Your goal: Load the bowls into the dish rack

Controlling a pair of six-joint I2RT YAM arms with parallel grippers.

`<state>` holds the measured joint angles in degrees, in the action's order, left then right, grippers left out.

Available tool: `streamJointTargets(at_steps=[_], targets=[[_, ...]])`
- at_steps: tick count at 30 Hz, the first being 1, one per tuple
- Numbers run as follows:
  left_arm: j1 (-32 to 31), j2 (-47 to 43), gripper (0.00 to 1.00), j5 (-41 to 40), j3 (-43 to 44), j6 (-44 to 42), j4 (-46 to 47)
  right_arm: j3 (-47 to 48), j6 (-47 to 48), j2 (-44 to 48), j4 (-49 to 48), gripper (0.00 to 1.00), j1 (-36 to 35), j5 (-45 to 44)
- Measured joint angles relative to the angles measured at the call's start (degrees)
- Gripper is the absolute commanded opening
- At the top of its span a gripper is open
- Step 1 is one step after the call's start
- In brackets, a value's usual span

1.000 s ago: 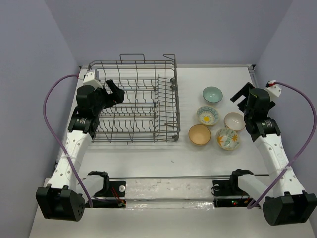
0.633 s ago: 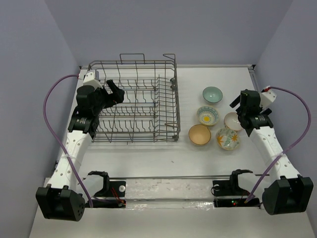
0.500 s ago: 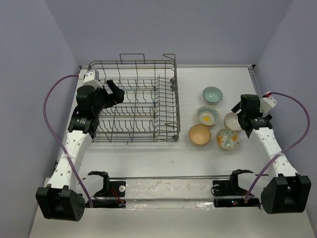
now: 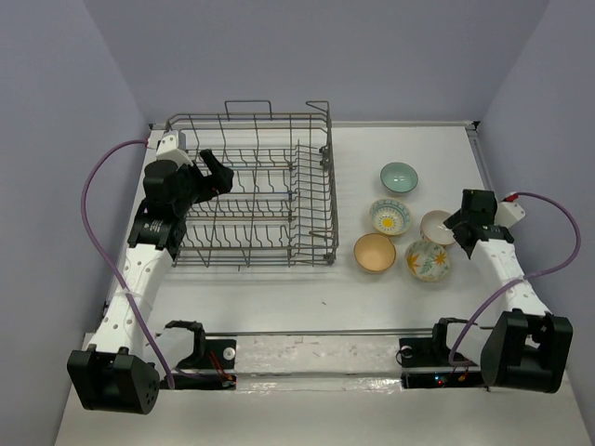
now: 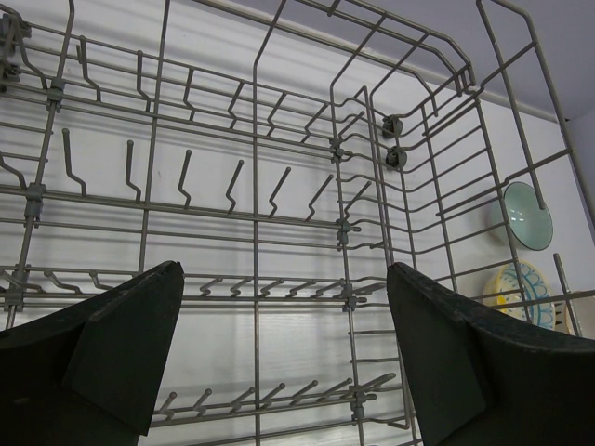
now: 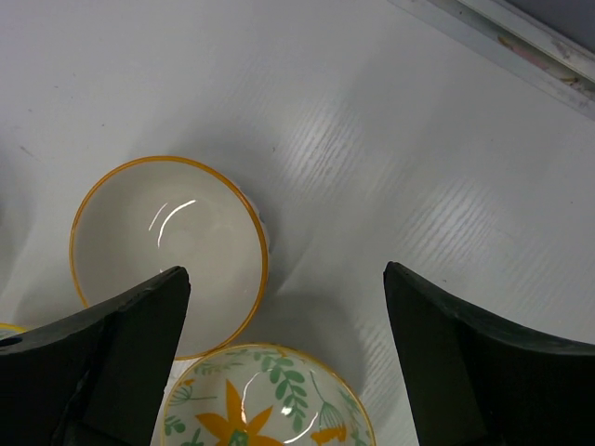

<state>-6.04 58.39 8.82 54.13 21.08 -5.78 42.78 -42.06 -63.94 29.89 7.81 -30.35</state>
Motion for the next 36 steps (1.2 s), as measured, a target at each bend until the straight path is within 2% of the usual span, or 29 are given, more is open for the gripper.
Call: streamJointTargets(at_steps=[8, 36], targets=[[0.0, 0.0, 0.99, 0.0, 0.0, 0.0, 0.0, -0.7, -1.1, -3.0, -1.9, 0.61, 0.0, 3.0], [0.0, 0.2, 0.99, 0.0, 0.0, 0.0, 0.0, -4.7, -1.7, -10.3, -9.6, 0.40, 0.0, 4.9]])
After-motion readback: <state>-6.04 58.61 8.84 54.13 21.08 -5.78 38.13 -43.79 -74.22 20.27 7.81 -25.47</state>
